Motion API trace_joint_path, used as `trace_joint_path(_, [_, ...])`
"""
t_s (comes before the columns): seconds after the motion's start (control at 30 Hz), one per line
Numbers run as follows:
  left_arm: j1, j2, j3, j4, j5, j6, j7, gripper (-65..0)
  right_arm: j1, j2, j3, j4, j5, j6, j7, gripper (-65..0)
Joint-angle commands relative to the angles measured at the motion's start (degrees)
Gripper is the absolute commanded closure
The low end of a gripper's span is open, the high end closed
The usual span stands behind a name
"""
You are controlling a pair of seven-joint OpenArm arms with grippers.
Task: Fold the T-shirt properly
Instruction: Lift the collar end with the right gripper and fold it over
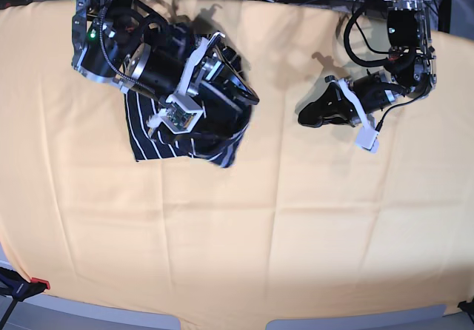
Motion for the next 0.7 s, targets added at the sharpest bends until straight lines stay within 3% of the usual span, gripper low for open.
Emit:
trace_joint_path(0.0, [-0.7, -0.6, -0.4, 0.9, -1.6, -0.6, -1.1, 0.0, 1.1, 0.1, 0.2, 1.4, 1.2, 0.3, 1.7, -42.2])
trace_joint_path(0.17, [-0.7, -0.6, -0.4, 0.9, -1.5, -1.9, -1.1, 0.0, 3.1, 2.2, 2.7, 1.7, 1.2, 0.3, 1.2, -41.9])
trace_joint_path(0.3, [-0.7, -1.8, -0.4, 0.9, -1.8, -1.9, -1.0, 0.0, 1.8, 2.6, 8.2, 3.0, 1.2, 0.3, -2.4, -39.6])
trace_joint_path(0.33, [-0.7, -2.5, -0.3, 0.9, -3.2, -2.0, -0.5, 0.0, 1.5, 2.6, 9.7, 2.9, 1.2, 0.3, -2.6, -34.4])
trace_joint_path(0.37, [-0.7, -3.1, -0.3, 0.9, -5.6, -2.4, 0.8, 0.0, 1.0, 2.6, 11.2, 2.8, 1.2, 0.3, -2.6, -25.1])
trace_joint_path(0.43, [-0.8, -4.2, -0.3, 1.5, -12.1, -2.4, 5.4, 0.0, 0.5, 3.0, 13.9, 2.7, 1.2, 0.3, -2.5, 0.0])
trace_joint_path(0.53, [-1.0, -4.4, -0.3, 4.5, -21.3, -2.4, 12.0, 0.0, 0.9, 5.9, 14.8, 1.3, 1.0, 0.3, 1.3, 0.0])
trace_joint_path(0.67, [-0.9, -4.4, 0.9, 10.3, -22.0, -2.4, 13.2, 0.0, 4.5, 8.8, 14.2, -5.6, -0.7, 0.3, 4.5, 0.0])
